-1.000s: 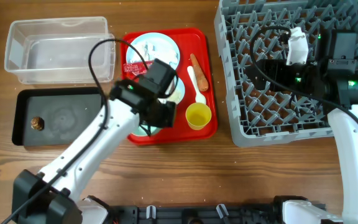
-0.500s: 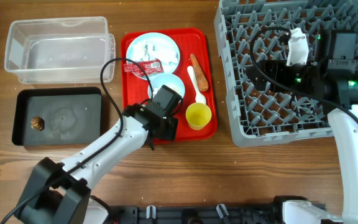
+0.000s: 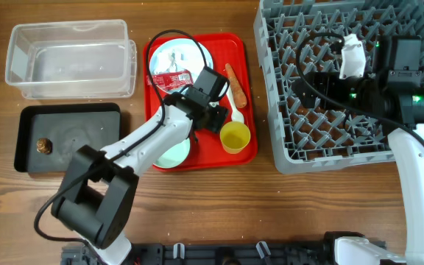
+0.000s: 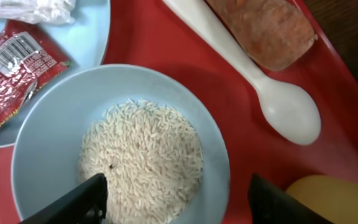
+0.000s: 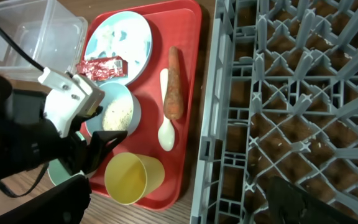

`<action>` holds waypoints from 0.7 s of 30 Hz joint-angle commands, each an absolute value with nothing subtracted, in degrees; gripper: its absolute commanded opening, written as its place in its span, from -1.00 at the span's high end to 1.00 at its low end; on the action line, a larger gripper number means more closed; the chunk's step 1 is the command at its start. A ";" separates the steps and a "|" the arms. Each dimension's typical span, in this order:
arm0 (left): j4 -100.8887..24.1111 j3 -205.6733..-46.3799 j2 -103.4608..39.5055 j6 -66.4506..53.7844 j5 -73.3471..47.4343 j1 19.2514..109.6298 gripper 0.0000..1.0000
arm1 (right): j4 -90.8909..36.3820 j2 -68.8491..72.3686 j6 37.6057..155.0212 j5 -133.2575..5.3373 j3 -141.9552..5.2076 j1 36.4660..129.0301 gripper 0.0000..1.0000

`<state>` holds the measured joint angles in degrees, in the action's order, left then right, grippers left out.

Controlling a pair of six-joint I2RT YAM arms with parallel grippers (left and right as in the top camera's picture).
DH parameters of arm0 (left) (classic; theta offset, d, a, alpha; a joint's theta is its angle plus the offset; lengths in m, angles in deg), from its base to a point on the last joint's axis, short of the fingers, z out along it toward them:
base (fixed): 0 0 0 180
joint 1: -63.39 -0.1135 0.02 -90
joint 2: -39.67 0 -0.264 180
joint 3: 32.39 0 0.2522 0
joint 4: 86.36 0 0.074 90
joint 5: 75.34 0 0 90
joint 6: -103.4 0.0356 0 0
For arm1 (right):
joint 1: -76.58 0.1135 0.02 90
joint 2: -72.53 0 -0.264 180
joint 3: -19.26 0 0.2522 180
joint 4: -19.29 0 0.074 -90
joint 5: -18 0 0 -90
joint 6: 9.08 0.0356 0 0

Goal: Sort waste into correct bins and load items into the dishwasher rack

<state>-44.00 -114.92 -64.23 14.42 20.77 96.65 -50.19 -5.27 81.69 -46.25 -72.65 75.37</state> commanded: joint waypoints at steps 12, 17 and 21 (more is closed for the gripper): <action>-45.33 -115.32 -69.67 14.22 18.67 96.43 0.77 | -50.02 -5.68 80.95 -49.20 -73.67 75.61 -0.88; -45.28 -116.37 -69.50 11.45 18.61 96.43 0.92 | -50.04 -5.70 80.93 -49.83 -73.67 75.61 -0.88; -36.08 -126.81 -65.78 0.10 14.41 96.43 0.92 | -50.04 -5.70 80.93 -49.81 -73.67 75.61 -0.87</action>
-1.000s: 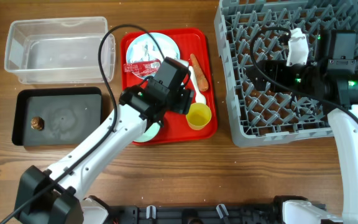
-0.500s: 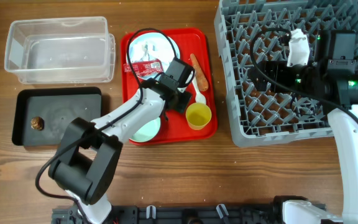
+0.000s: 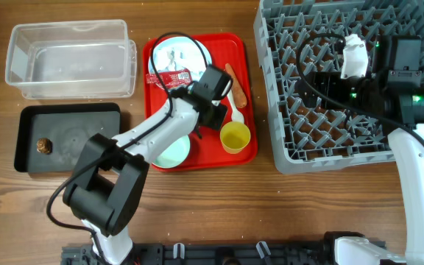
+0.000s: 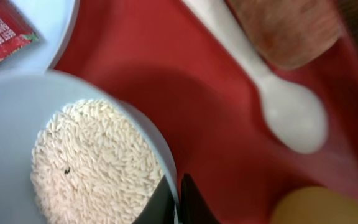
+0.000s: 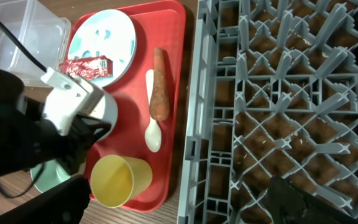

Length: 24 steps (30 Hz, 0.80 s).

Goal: Sort waste into correct bins and load items into the dishwasher rack
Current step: 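Pour the rice from the bowl onto the black tray with left gripper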

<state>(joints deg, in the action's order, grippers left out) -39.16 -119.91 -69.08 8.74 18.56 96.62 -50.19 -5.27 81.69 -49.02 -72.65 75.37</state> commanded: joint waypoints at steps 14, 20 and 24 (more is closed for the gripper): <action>-6.77 -131.88 -53.52 2.27 -7.95 62.35 0.92 | -50.04 -5.68 80.93 -49.81 -73.67 75.61 -0.88; -11.49 -121.52 -54.85 16.17 -35.12 36.98 0.92 | -50.04 -5.68 81.10 -49.79 -73.67 75.61 -0.88; -17.22 -112.32 -56.69 19.25 -45.26 25.52 0.92 | -50.22 -5.68 81.14 -49.76 -73.67 75.61 -0.88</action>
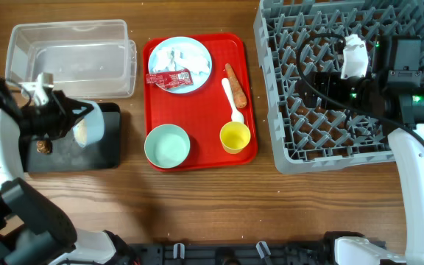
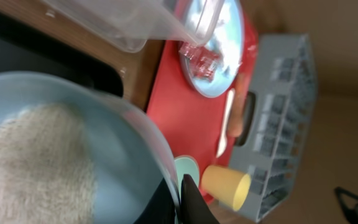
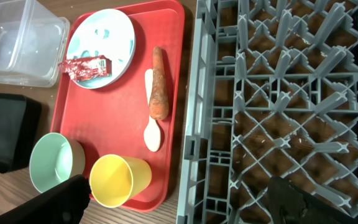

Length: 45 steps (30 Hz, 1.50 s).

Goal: Sort waste into correct bins and load items into the dishwasher rack
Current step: 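Pour the rice from the bowl onto the black tray with left gripper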

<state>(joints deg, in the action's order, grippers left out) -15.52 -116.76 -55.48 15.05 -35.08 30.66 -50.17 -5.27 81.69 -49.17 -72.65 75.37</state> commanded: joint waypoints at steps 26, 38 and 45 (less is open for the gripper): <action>-21.24 -106.75 -56.77 17.22 -75.69 9.74 0.92 | -51.33 -5.68 81.10 -49.76 -73.67 75.61 -0.87; -22.93 -106.75 -56.67 16.15 -71.23 10.22 0.92 | -51.29 -5.68 81.12 -49.76 -73.67 75.61 -0.88; -24.41 -108.39 -48.12 13.55 -64.17 23.16 0.92 | -51.09 -5.70 81.10 -49.79 -73.67 75.61 -0.88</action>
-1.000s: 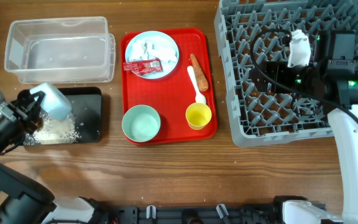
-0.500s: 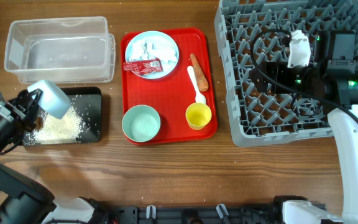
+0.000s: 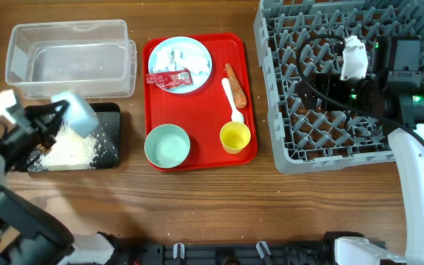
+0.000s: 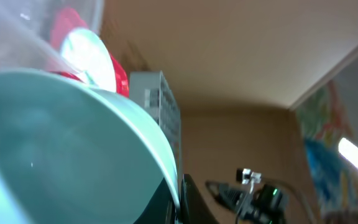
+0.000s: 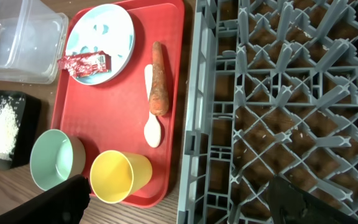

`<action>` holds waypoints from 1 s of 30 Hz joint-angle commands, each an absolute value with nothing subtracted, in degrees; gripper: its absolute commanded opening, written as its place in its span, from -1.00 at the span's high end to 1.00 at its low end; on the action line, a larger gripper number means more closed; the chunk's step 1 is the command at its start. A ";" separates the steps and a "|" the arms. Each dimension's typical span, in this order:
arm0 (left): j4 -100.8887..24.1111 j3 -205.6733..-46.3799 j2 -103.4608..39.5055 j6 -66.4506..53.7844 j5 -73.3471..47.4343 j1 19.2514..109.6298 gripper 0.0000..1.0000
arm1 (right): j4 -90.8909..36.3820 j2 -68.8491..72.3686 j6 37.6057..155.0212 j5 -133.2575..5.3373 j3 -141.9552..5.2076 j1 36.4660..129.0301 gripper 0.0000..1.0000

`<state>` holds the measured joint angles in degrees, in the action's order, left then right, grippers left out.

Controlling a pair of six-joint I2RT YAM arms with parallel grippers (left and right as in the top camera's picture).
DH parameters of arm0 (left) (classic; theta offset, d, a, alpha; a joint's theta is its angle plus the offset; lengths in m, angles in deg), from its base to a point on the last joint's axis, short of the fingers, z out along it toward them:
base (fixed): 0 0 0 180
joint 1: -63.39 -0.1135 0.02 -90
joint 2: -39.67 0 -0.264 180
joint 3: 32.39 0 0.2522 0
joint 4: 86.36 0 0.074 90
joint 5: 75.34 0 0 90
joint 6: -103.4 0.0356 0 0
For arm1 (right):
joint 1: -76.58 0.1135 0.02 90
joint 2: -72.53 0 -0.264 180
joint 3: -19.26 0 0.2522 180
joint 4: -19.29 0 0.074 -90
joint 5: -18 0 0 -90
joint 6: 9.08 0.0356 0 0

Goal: Sort waste into correct bins and load items into the dishwasher rack

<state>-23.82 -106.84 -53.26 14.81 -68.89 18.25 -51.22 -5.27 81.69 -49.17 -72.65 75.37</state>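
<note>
My left gripper [image 3: 56, 118] is shut on the rim of a pale blue bowl [image 3: 77, 113], which is tipped steeply over the black tray [image 3: 112, 126]. A heap of white rice [image 3: 66, 150] lies in that tray. In the left wrist view the bowl [image 4: 55, 143] looks empty, its rim pinched at my gripper [image 4: 179, 198]. My right gripper [image 5: 179, 208] hangs open above the grey dishwasher rack [image 3: 418, 132], holding nothing. The red tray [image 3: 205, 140] carries a plate [image 3: 185, 53] with a red wrapper [image 3: 169, 77], a carrot [image 3: 235, 75], a white spoon [image 3: 232, 99], a green cup [image 3: 167, 145] and a yellow cup [image 3: 235, 137].
A clear plastic bin [image 3: 68, 59] stands at the back left, just behind the black tray. The rack fills the right side of the wooden table [image 3: 219, 206]. Crumpled white paper lies on the plate.
The bowl in my left gripper has tipped further and is now empty; its rice lies heaped in the black tray. My right arm has not moved.
My left gripper was open over the rice bowl on the red tray, then shut on its rim. Later it held the bowl, still full, over the black tray at the left. Now the rice is in that tray.
</note>
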 commanded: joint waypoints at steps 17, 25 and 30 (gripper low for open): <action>-51.89 -109.87 -51.05 2.97 18.17 95.23 0.92 | -51.31 -5.70 81.12 -49.79 -73.67 75.61 -0.88; -55.91 -109.90 -64.23 8.19 22.28 98.96 0.89 | -51.07 -5.70 81.10 -49.79 -73.67 75.61 -0.88; -53.92 -109.90 -64.14 8.76 22.28 98.96 -0.34 | -50.81 -5.70 81.08 -49.81 -73.67 75.61 -0.88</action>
